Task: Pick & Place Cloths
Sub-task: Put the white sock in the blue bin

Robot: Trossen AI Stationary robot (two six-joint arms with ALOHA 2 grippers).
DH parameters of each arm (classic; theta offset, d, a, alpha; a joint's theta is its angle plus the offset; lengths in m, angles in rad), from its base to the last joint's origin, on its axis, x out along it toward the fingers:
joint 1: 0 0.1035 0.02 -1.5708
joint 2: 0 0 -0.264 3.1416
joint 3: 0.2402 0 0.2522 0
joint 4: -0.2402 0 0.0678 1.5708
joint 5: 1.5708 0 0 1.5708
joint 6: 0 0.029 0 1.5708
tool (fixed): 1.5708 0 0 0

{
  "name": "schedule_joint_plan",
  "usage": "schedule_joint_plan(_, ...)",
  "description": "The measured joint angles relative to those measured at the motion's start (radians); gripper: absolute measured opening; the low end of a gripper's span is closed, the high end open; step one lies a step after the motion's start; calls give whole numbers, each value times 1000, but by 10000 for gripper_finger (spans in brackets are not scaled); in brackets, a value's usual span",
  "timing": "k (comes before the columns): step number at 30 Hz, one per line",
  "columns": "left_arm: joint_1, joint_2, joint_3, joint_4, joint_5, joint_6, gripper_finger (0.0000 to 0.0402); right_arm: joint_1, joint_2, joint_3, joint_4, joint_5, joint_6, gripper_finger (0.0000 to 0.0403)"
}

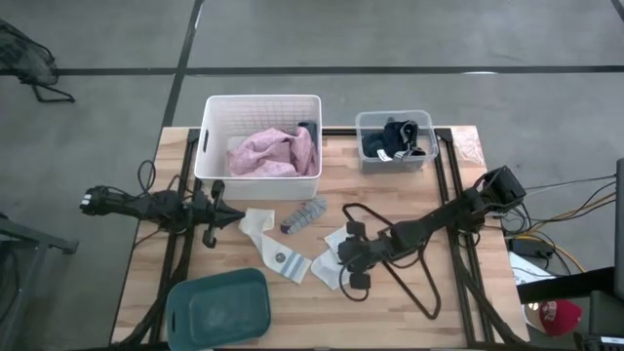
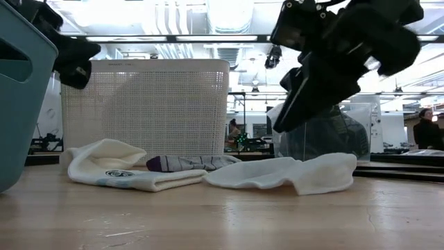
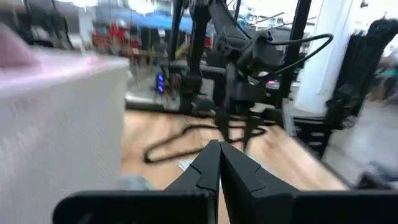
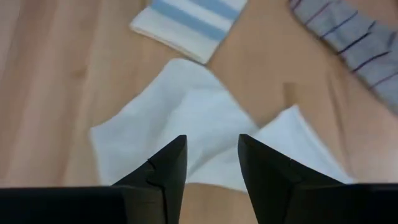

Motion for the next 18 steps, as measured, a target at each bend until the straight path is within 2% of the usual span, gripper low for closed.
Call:
schedule_joint_plan(3, 0, 0, 0, 53, -4, 79, 12, 0, 3, 1, -16, -37, 50, 129)
schedule_joint_plan(10, 0, 0, 0, 77, -3, -52, 12, 22, 32, 0, -39, -70, 77, 121)
schedule_joint_plan(18, 0, 2, 0, 100, 0, -38, 12, 16, 147, 33, -18, -74, 79, 151)
